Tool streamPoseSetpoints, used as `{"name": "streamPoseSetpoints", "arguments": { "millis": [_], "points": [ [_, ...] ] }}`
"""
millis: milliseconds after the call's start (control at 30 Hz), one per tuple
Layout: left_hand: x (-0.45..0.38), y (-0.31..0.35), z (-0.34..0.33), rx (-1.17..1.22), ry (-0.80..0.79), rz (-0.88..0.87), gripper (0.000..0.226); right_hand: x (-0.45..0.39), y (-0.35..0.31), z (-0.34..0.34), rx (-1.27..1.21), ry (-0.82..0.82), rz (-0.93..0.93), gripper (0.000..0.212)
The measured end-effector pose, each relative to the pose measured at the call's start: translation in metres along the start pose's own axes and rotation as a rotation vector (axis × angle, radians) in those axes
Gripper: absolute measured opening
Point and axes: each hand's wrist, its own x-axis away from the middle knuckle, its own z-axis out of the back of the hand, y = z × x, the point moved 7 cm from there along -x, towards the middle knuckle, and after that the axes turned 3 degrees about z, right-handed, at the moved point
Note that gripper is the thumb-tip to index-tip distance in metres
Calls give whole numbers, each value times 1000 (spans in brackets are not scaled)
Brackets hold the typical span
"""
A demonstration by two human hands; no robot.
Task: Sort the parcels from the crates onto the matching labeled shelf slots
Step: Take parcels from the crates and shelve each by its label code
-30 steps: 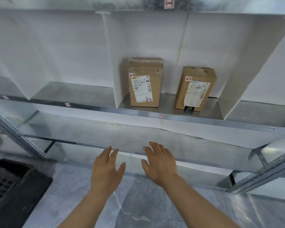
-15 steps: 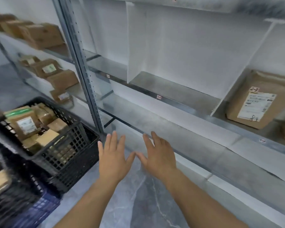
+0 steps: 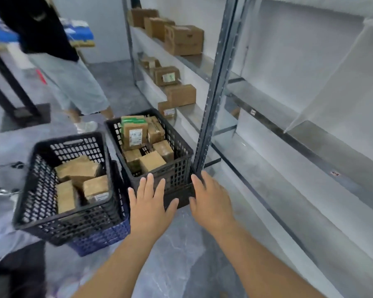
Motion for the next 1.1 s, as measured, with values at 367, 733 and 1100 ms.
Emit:
{"name": "streamPoseSetpoints", "arguments": {
  "millis": [367,733,1100],
  "points": [
    [-39,-134,0,44,19,355,84,-127,-120,-54,-44,-127,337,54],
    [-150,-243,6,61,-28,580,66,-283,-199,-95,-137,-228,504,47],
    [-180,-331,-8,202,-124,723,61,-353,-252,-156,-191,-373,428,40]
  ]
}}
